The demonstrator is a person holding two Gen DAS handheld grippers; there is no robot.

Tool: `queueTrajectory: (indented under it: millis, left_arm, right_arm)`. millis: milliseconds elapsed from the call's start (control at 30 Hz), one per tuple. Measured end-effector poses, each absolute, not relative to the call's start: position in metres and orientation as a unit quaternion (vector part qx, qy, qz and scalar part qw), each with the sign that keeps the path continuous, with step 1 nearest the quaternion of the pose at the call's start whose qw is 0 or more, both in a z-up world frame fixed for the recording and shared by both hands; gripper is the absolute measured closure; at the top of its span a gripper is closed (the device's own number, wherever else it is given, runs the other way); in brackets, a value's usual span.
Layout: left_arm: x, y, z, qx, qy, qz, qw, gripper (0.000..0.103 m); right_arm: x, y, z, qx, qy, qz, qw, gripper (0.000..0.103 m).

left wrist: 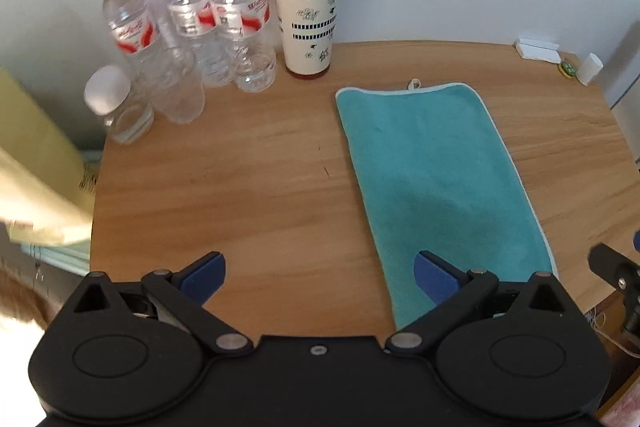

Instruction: Fold towel

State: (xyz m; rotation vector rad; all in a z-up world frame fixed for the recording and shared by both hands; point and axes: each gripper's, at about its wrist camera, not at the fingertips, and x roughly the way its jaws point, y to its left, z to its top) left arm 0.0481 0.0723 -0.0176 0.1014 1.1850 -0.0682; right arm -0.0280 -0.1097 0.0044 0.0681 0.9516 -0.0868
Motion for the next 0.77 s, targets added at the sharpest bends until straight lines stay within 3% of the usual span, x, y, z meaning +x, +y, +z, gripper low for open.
queueTrajectory:
  millis: [767]
  left_arm:
    - [-0.021,0.000,-0.005,0.047,0.523,0.029,0.851,0.001]
  right_arm:
    - [-0.031,-0.175,-0.020,0.024,0.504,0.007,0.863,0.031]
